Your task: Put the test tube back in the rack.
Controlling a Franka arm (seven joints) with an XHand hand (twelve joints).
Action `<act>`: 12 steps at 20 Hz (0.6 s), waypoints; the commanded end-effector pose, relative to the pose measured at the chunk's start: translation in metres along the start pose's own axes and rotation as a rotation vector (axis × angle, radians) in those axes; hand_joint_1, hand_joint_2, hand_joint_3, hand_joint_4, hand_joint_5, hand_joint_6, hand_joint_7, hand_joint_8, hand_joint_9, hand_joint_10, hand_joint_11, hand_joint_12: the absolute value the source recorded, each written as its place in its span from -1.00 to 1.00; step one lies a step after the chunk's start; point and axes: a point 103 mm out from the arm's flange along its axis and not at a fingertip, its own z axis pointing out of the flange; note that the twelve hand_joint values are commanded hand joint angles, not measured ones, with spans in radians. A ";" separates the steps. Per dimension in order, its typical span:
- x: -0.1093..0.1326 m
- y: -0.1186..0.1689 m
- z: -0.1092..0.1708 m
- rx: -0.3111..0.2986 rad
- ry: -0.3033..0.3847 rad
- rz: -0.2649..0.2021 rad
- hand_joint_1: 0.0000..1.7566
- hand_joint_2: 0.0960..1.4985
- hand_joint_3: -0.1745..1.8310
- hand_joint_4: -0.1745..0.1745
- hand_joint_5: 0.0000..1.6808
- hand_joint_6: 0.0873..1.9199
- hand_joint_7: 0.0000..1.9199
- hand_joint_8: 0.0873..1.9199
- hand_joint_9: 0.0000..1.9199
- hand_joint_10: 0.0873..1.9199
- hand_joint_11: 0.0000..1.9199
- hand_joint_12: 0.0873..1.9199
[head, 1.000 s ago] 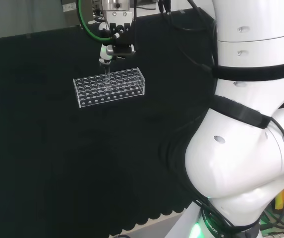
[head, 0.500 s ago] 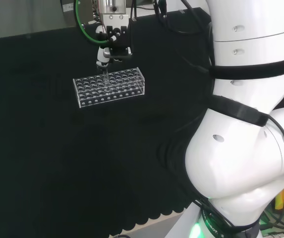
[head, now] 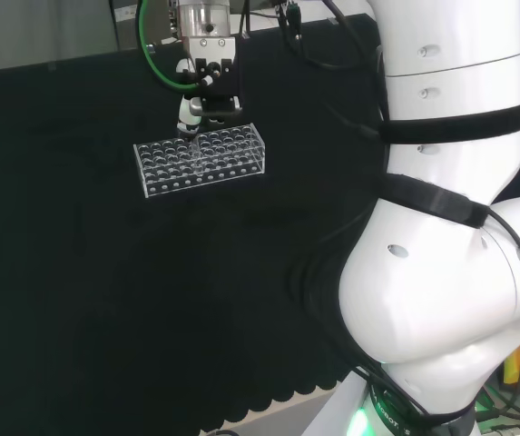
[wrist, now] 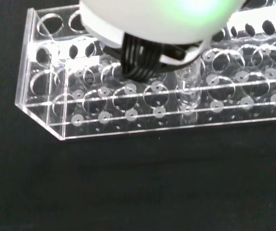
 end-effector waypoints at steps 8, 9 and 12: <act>0.003 0.001 0.022 0.036 0.019 -0.004 0.42 -0.26 -0.19 -1.00 0.71 -0.73 0.89 -0.77 0.80 -0.20 0.44 -0.10; 0.003 0.002 0.021 0.043 0.032 -0.003 0.42 -0.26 -0.19 -1.00 0.71 -0.73 0.89 -0.77 0.80 -0.20 0.44 -0.10; 0.001 0.004 0.019 0.081 0.068 -0.012 0.50 -0.35 -0.07 -1.00 0.68 -0.64 0.59 -0.66 0.73 -0.15 0.40 -0.02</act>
